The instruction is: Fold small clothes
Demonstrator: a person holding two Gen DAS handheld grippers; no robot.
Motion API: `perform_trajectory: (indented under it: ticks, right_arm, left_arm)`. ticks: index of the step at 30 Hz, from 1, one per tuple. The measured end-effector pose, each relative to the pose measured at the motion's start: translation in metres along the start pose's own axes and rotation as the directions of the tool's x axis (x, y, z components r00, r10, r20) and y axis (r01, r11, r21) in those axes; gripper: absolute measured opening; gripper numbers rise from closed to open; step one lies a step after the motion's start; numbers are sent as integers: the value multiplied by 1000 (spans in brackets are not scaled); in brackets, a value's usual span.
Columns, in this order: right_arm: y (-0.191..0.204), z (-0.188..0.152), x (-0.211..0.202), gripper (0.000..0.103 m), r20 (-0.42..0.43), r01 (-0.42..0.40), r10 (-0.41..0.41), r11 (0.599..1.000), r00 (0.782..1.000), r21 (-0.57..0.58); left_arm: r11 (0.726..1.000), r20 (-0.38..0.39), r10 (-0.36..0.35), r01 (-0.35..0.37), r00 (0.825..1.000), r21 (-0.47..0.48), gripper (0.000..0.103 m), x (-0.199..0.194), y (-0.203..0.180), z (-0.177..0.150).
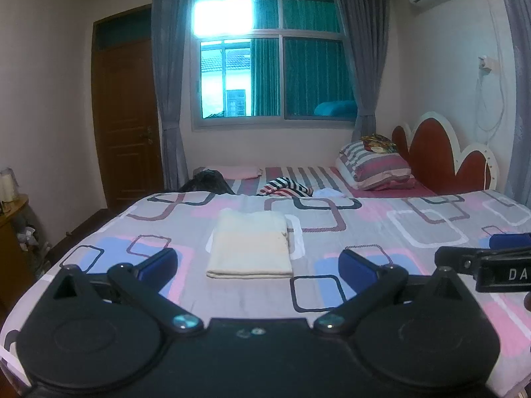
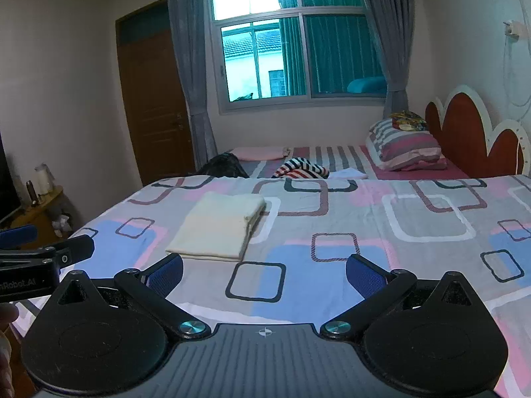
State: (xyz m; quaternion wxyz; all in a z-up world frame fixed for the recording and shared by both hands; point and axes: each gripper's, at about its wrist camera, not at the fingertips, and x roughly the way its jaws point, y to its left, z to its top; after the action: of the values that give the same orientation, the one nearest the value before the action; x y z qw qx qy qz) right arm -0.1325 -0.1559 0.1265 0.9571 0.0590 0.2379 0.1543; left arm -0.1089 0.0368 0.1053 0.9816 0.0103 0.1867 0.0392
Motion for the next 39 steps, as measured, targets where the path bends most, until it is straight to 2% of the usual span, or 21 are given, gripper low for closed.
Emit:
perform_trajectory:
  ticks: [14, 26, 39]
  right_arm:
    - [-1, 4, 1, 103, -10, 2, -2, 1000, 1000, 6]
    - [-1, 5, 5, 103, -17, -5, 5, 1000, 1000, 5]
    - [-1, 3, 8, 103, -25, -14, 14, 1000, 1000, -1]
  left_arm:
    - [1000, -40, -13, 12, 999, -15, 103, 4, 4, 2]
    - [1000, -33, 16, -16, 999, 2, 103, -1, -1, 0]
    - [1000, -30, 15, -15, 999, 3, 102, 0, 0, 1]
